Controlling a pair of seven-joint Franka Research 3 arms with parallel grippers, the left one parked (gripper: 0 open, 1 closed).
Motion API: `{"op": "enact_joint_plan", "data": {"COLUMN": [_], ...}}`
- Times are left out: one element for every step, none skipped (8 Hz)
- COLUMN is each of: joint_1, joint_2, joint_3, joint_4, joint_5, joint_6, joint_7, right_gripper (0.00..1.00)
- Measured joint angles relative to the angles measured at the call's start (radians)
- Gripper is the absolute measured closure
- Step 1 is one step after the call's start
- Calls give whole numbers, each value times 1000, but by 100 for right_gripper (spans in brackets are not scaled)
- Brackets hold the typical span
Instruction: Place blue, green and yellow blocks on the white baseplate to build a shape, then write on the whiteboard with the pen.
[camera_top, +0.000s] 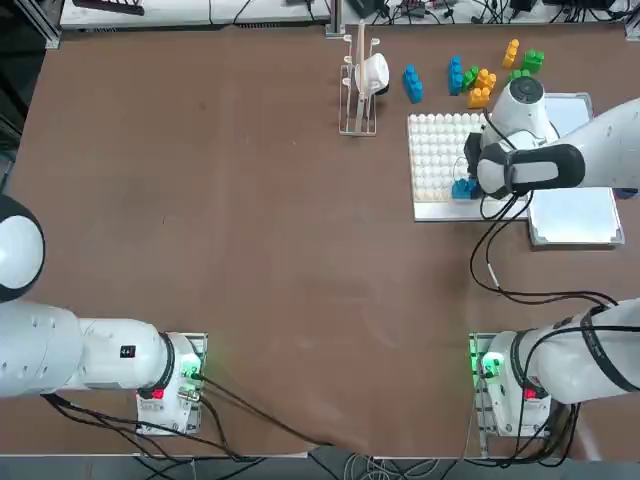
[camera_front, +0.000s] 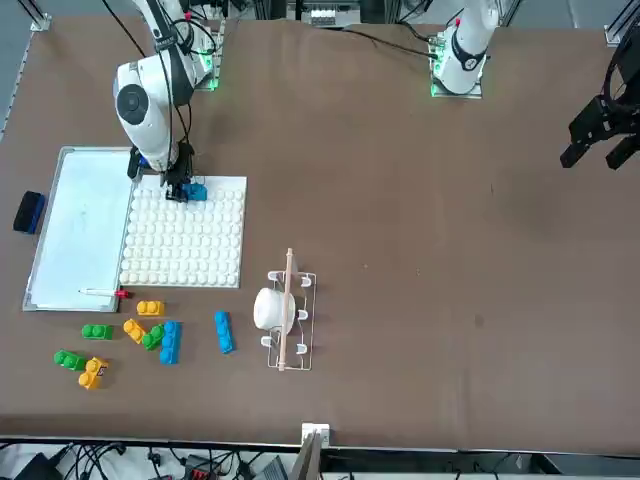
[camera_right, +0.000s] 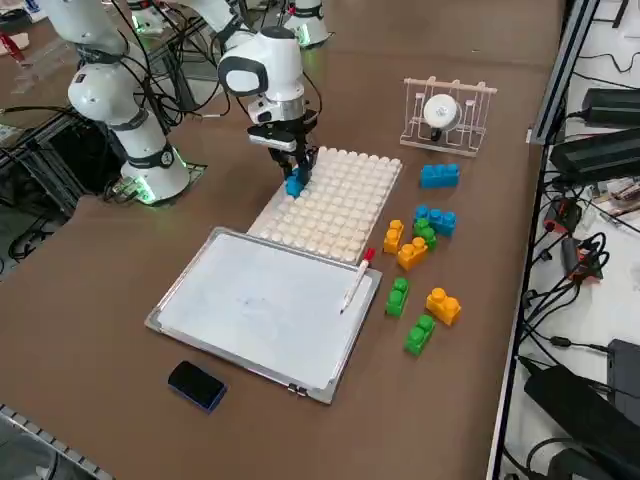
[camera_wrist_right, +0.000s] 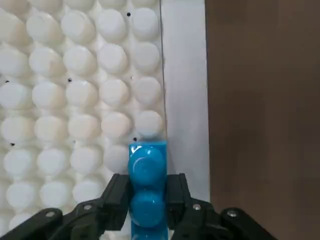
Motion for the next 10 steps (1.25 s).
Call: {"op": "enact_joint_plan", "data": {"joint_1": [3, 4, 7, 9, 10, 10, 10, 10, 10, 10], "joint_2": [3, 5, 5, 7, 7, 8, 7, 6, 6, 6], "joint_3": [0, 0, -1, -3, -4, -5, -6, -7, -7, -7], "joint_4": [-1, -2, -2, -2, -5, -10, -15, -16, -16, -17], "joint_5": [-5, -7, -10, -13, -13, -14, -15, -15, -15, -15], "joint_6": [5, 8, 8, 10, 15, 26, 34, 36, 37, 38], "joint_7": [0, 0, 0, 2, 2, 2, 2, 2, 2, 2], "right_gripper": [60, 60, 60, 60, 60, 60, 60, 60, 60, 60]}}
